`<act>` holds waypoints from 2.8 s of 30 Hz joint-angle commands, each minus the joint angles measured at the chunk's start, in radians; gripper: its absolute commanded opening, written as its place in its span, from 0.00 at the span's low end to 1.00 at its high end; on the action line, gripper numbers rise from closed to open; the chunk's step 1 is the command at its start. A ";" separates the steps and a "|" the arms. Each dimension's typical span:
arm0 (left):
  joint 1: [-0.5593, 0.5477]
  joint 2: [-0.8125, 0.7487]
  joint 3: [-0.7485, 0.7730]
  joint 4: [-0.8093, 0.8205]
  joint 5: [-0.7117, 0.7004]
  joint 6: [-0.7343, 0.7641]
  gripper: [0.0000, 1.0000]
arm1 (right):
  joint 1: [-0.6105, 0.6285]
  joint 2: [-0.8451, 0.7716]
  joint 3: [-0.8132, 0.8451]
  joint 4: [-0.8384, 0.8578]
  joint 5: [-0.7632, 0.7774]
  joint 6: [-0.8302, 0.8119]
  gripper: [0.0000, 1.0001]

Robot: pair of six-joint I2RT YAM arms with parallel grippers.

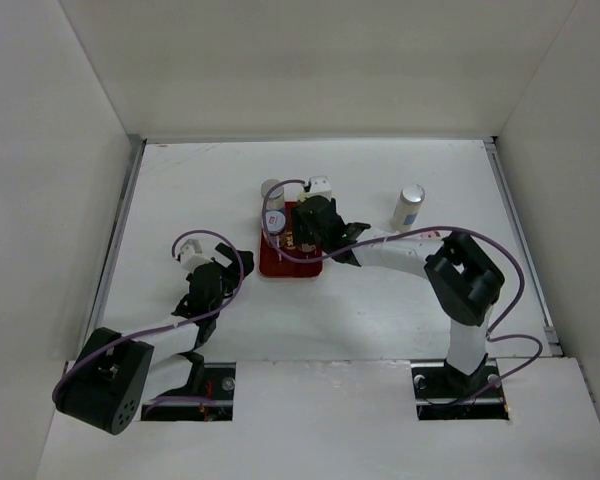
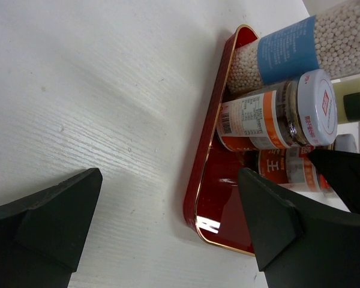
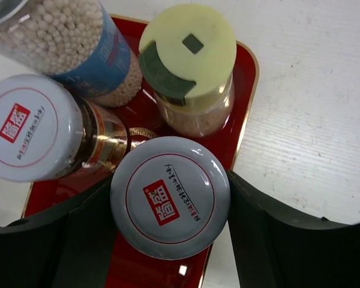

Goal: Organize the condiment bottles

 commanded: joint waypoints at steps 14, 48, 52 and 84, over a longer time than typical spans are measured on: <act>0.008 -0.007 0.003 0.009 0.011 -0.007 1.00 | -0.002 -0.088 0.030 0.102 0.023 -0.010 0.82; 0.000 0.023 0.011 0.011 0.019 -0.009 1.00 | -0.519 -0.271 -0.152 0.068 0.092 -0.139 0.78; -0.002 0.023 0.014 0.012 0.016 -0.009 1.00 | -0.500 -0.315 -0.178 0.130 0.109 -0.145 0.55; 0.049 -0.026 -0.022 0.012 0.011 -0.019 1.00 | 0.201 -0.156 0.103 0.211 -0.036 -0.142 0.56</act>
